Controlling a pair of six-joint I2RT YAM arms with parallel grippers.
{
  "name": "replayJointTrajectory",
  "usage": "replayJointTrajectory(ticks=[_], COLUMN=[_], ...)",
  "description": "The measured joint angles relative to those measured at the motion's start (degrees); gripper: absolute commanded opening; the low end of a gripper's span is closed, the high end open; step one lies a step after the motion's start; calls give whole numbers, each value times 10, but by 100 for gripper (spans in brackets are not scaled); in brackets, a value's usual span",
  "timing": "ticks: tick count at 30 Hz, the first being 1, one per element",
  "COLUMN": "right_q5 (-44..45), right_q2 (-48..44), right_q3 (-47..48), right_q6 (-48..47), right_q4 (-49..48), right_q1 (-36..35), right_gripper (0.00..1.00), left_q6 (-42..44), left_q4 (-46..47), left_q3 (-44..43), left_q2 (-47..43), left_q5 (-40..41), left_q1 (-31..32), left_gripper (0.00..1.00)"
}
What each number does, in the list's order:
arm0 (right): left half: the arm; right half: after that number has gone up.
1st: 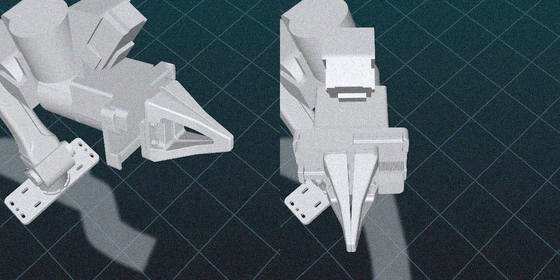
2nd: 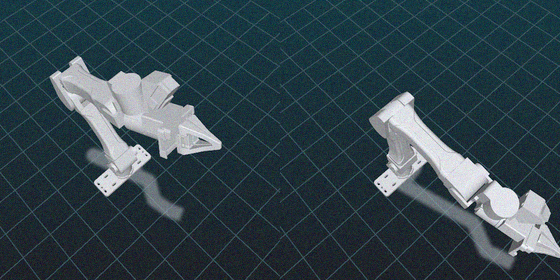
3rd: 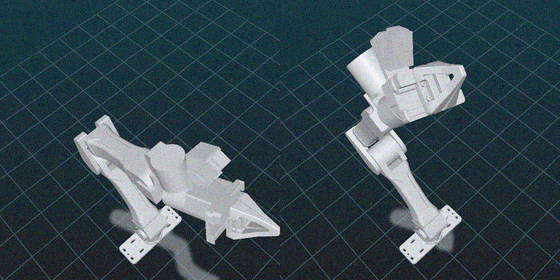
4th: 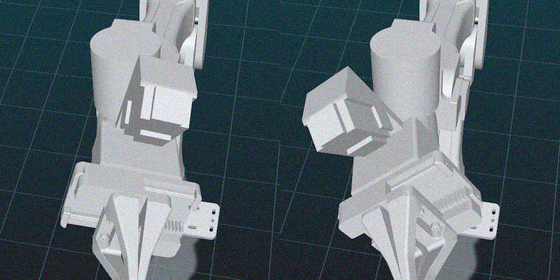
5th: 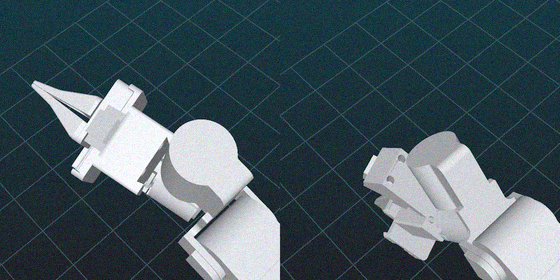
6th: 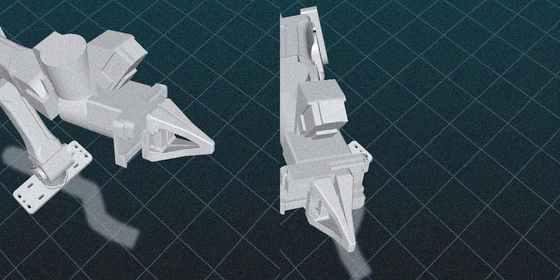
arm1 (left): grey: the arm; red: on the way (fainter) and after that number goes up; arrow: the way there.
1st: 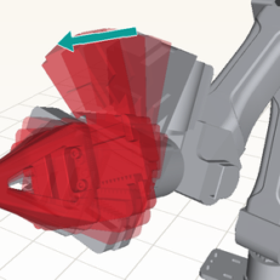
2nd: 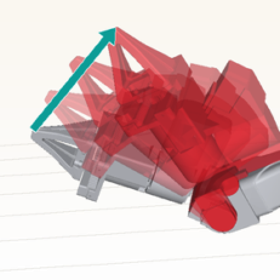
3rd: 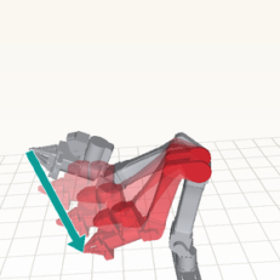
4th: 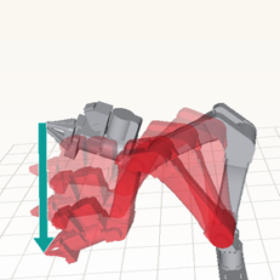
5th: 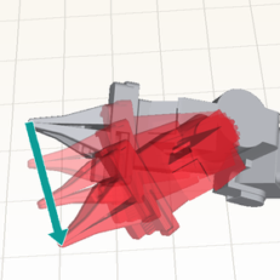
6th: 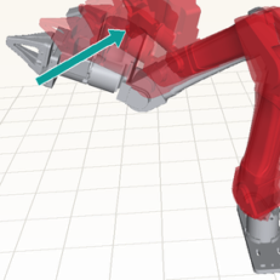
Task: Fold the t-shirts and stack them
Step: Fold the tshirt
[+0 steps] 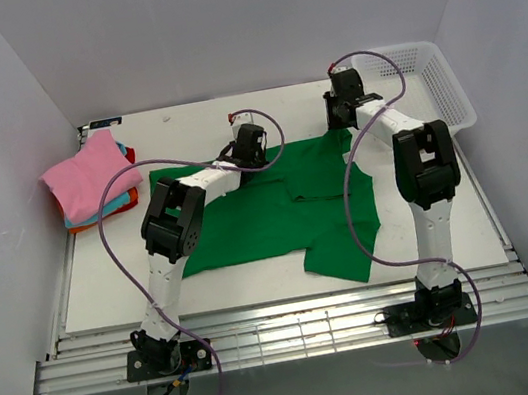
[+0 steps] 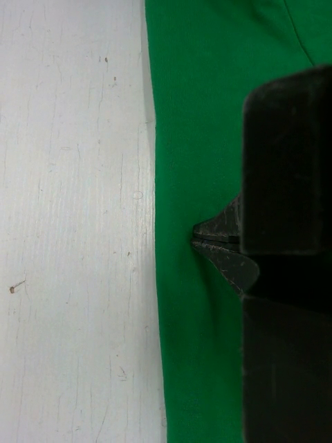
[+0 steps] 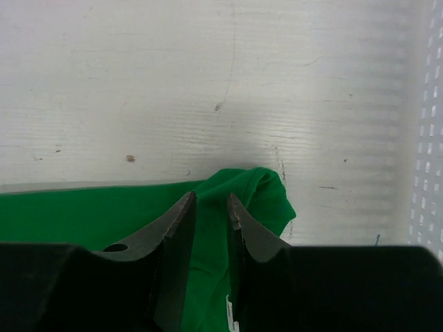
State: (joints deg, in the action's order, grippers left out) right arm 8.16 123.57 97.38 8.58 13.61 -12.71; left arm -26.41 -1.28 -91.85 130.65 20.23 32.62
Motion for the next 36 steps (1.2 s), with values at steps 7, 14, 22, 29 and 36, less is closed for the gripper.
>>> replayJointTrajectory(ticks=[7, 14, 22, 29, 36], right_q5=[0, -2, -9, -13, -15], right_q2=[12, 12, 12, 12, 12], right_q3=[0, 0, 0, 0, -4], right_q6=[-1, -2, -2, -2, -2], right_q4=[2, 2, 2, 1, 0], right_q1=[8, 19, 26, 29, 29], right_gripper=[31, 31, 31, 31, 30], left_q6=[0, 9, 11, 8, -7], left_q4=[2, 9, -12, -12, -13], left_q3=[2, 8, -31, -82, -87], left_q2=[0, -5, -7, -7, -3], left_q5=[4, 1, -45, -92, -123], left_q1=[0, 0, 2, 21, 39], left_gripper=[0, 14, 35, 36, 35])
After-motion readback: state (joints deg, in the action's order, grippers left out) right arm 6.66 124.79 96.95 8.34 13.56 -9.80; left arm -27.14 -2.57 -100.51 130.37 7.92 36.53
